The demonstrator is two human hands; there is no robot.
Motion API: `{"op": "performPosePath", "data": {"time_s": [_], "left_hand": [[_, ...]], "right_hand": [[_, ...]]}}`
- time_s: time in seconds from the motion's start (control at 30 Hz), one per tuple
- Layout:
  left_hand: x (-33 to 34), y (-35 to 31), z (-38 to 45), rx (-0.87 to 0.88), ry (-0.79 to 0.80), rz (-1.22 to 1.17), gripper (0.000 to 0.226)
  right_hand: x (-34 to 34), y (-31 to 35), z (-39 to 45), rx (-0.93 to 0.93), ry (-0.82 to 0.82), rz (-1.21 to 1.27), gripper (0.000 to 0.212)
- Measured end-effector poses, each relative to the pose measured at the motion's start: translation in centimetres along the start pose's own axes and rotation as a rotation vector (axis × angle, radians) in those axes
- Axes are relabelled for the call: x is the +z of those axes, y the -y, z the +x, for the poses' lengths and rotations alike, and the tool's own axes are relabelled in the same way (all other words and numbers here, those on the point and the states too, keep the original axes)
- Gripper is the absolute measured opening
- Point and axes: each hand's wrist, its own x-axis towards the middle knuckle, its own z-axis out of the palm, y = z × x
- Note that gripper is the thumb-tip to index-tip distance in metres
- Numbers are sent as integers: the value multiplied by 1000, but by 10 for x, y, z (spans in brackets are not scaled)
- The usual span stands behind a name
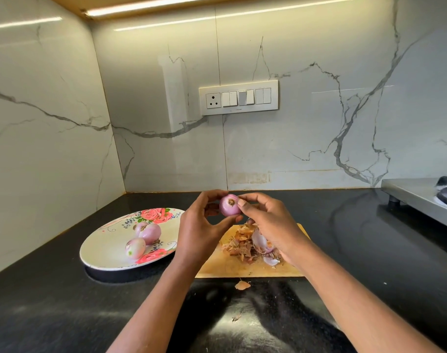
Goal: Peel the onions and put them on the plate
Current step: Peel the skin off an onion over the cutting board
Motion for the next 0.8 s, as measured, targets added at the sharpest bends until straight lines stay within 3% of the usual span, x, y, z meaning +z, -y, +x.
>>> {"op": "performPosePath", "data": {"time_s": [0.2, 0.3, 0.4, 0.57, 0.8], "left_hand": [[-2, 1, 1, 1, 34, -28, 52], [-4, 3, 2, -12, 2, -24, 49], [-5, 4, 3, -36, 5, -25, 50], [-4, 1, 1, -47, 29, -13, 53], [-4, -1, -1, -58, 41, -18, 54]], "right_hand": [[-3, -3, 2, -17, 4, -96, 19], [-8, -4, 5, -71, -107, -256, 26], [-14, -2, 7, -119, -153, -258, 24], [-14, -2, 7, -101, -55, -111, 8], [-7, 3, 1, -51, 81, -46, 20]]}}
